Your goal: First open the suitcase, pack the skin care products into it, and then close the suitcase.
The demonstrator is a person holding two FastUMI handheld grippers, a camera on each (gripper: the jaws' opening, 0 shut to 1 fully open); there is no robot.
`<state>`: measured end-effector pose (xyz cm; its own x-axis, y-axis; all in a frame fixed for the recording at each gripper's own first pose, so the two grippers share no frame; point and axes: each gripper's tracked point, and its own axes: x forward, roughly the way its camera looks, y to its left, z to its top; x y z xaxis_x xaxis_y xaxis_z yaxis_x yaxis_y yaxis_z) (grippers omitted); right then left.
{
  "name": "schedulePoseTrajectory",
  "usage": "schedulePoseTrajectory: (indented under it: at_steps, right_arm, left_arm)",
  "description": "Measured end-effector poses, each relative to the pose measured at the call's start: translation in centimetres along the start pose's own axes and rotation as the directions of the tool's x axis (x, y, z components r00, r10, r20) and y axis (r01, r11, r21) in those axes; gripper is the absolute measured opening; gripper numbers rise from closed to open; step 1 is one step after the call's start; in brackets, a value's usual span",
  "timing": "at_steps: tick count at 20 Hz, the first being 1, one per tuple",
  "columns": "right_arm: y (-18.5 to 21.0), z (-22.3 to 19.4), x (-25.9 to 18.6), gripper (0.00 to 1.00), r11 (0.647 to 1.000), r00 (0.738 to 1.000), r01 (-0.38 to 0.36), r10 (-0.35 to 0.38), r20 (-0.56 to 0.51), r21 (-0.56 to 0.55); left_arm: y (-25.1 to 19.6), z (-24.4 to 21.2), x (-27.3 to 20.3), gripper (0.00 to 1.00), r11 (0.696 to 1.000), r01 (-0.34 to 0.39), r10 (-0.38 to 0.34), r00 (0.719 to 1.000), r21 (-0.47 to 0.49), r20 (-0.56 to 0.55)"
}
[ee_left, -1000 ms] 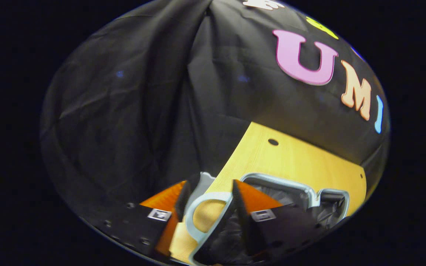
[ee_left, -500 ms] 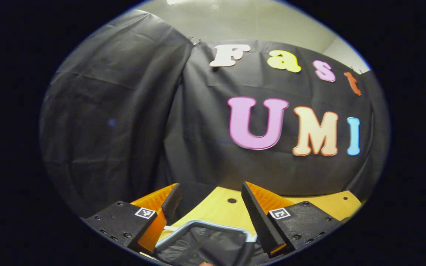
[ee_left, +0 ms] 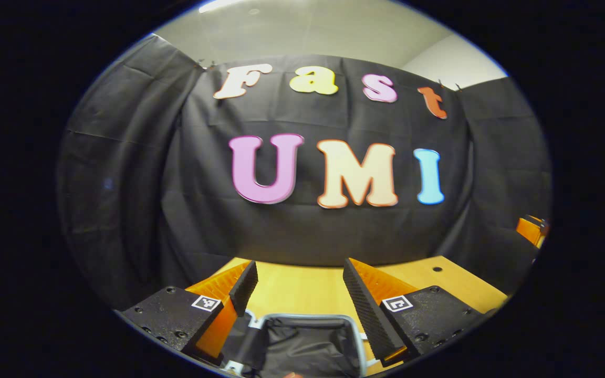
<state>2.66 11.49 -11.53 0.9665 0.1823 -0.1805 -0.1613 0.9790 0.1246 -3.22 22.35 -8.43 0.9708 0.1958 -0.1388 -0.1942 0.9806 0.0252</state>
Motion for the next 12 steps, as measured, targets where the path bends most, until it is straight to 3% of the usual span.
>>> schedulePoseTrajectory:
  at_steps: [4, 12]
  right_arm:
    - [-1.5, -0.8, -0.6, 0.98, 0.999, 0.999, -0.035, 0.034, -0.022, -0.025]
    - [-2.7, -1.8, -2.1, 0.99, 0.991, 0.994, -0.103, 0.099, -0.05, -0.09]
  left_arm:
    - [-8.5, -4.0, -0.7, 0.95, 0.988, 0.146, -0.148, 0.988, -0.045, -0.051]
    - [-19.3, -11.8, -1.8, 0.94, 0.946, 0.318, -0.325, 0.929, -0.066, -0.175]
